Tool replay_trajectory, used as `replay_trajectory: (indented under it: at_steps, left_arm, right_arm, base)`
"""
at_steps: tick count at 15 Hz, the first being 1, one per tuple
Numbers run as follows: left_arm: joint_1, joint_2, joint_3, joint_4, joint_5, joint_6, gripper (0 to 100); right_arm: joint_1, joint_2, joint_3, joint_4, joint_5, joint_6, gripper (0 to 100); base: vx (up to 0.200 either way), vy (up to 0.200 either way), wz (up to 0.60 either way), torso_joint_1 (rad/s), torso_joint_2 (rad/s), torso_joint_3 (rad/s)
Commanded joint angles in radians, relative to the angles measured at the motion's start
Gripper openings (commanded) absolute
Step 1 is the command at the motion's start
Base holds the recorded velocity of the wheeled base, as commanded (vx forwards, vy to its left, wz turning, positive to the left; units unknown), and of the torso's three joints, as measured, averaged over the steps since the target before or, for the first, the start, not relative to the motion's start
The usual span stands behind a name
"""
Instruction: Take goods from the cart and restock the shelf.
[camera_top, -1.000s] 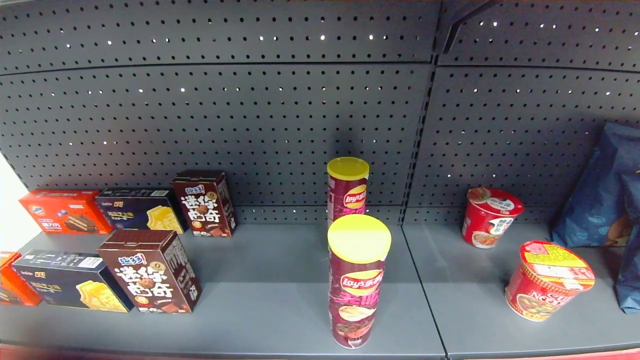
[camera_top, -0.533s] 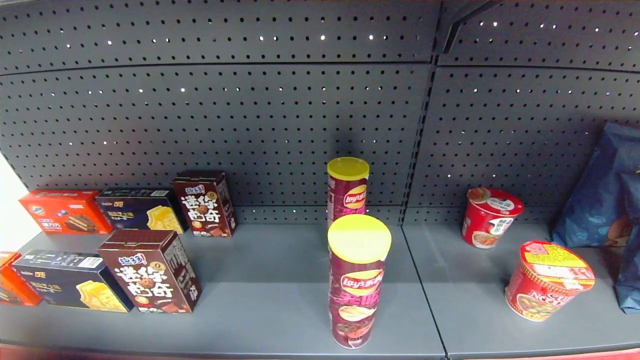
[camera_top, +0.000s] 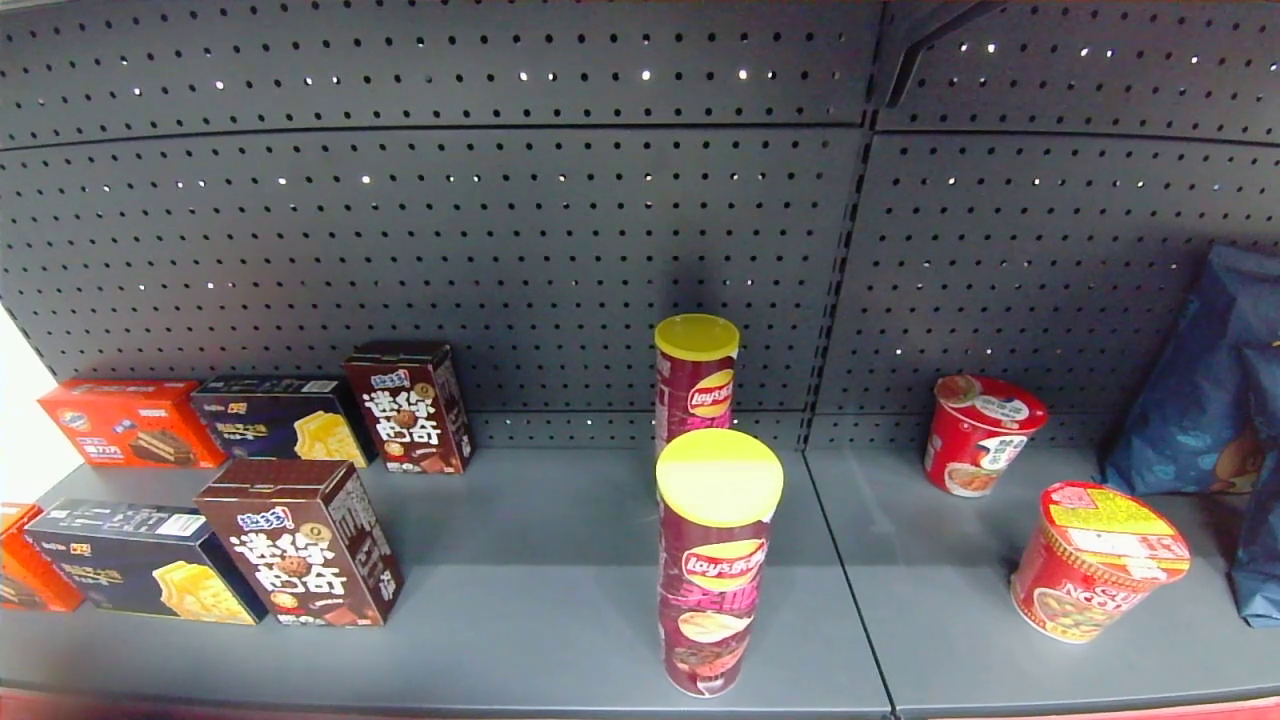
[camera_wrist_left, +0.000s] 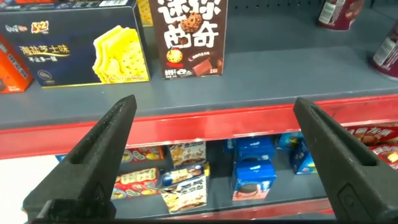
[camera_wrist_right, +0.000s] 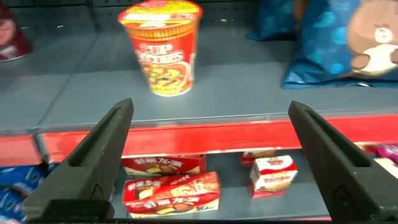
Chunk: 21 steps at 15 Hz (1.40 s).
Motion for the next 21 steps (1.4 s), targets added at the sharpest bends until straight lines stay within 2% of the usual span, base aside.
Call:
replay_trajectory:
  at_steps: [1,2,3,4,6,7,8,10,11,13,14,15,16,17,18,21]
  left_arm:
    - [0.0,0.002,0.018,-0.026,0.05,-0.003,100]
    - [0.0,0.002,0.019,-0.032,0.104,-0.005,100]
    - [0.0,0.002,0.019,-0.032,0.119,-0.006,100]
    - [-0.001,0.003,0.019,-0.032,0.11,0.002,100]
    - [0.0,0.002,0.019,-0.032,-0.028,0.005,100]
    - [0.0,0.0,0.019,-0.034,-0.1,0.012,100]
    - [0.0,0.002,0.016,-0.029,-0.157,0.032,100]
    - [-0.003,0.003,0.013,-0.023,-0.169,0.04,100]
    - [0.016,0.003,0.013,-0.023,-0.132,0.037,100]
    - [0.019,0.002,0.015,-0.026,-0.049,0.034,100]
    - [0.02,0.003,0.018,-0.026,0.11,0.041,100]
    - [0.02,0.002,0.019,-0.011,0.182,0.04,100]
    - [0.017,0.002,0.016,0.032,0.228,0.029,100]
    - [0.017,0.002,0.019,0.019,0.167,0.035,100]
    - [0.017,0.002,0.019,0.019,0.15,0.051,100]
    - [0.016,0.002,0.019,0.019,0.149,0.048,100]
  right_arm:
    - [0.0,0.002,0.001,0.004,-0.004,-0.006,100]
    - [0.0,0.002,0.001,0.004,-0.006,-0.006,100]
    - [0.0,0.002,0.001,0.006,0.006,-0.004,100]
    - [0.0,0.002,0.001,0.007,0.046,0.0,100]
    - [0.0,0.002,0.001,0.036,0.128,0.017,100]
    - [-0.001,0.002,-0.003,0.09,0.135,0.002,100]
    - [-0.001,0.002,0.001,0.071,0.137,0.0,100]
    - [0.0,0.002,0.001,0.07,0.137,0.0,100]
    - [0.0,0.002,0.001,0.07,0.137,0.0,100]
    - [0.0,0.002,0.001,0.07,0.137,0.0,100]
    - [0.0,0.002,0.001,0.07,0.137,0.0,100]
    - [0.0,0.002,0.001,0.07,0.137,0.0,100]
    - [0.0,0.002,0.001,0.07,0.137,0.0,100]
    - [0.0,0.002,0.001,0.07,0.137,0.0,100]
    - [0.0,0.002,0.001,0.07,0.137,0.0,100]
    - [0.0,0.002,0.001,0.07,0.137,0.0,100]
  base:
    - [0.0,0.0,0.0,0.0,0.0,0.0]
    - [0.0,0.0,0.0,0.0,0.0,0.0]
    - [0.0,0.0,0.0,0.0,0.0,0.0]
    - [0.0,0.0,0.0,0.0,0.0,0.0]
    - [0.0,0.0,0.0,0.0,0.0,0.0]
    - [0.0,0.0,0.0,0.0,0.0,0.0]
    - [0.0,0.0,0.0,0.0,0.0,0.0]
    - [0.0,0.0,0.0,0.0,0.0,0.0]
    - [0.0,0.0,0.0,0.0,0.0,0.0]
    - [0.0,0.0,0.0,0.0,0.0,0.0]
    - [0.0,0.0,0.0,0.0,0.0,0.0]
    - [0.0,0.0,0.0,0.0,0.0,0.0]
    - [0.0,0.0,0.0,0.0,0.0,0.0]
    - [0.0,0.0,0.0,0.0,0.0,0.0]
    - [0.0,0.0,0.0,0.0,0.0,0.0]
    - [0.0,0.0,0.0,0.0,0.0,0.0]
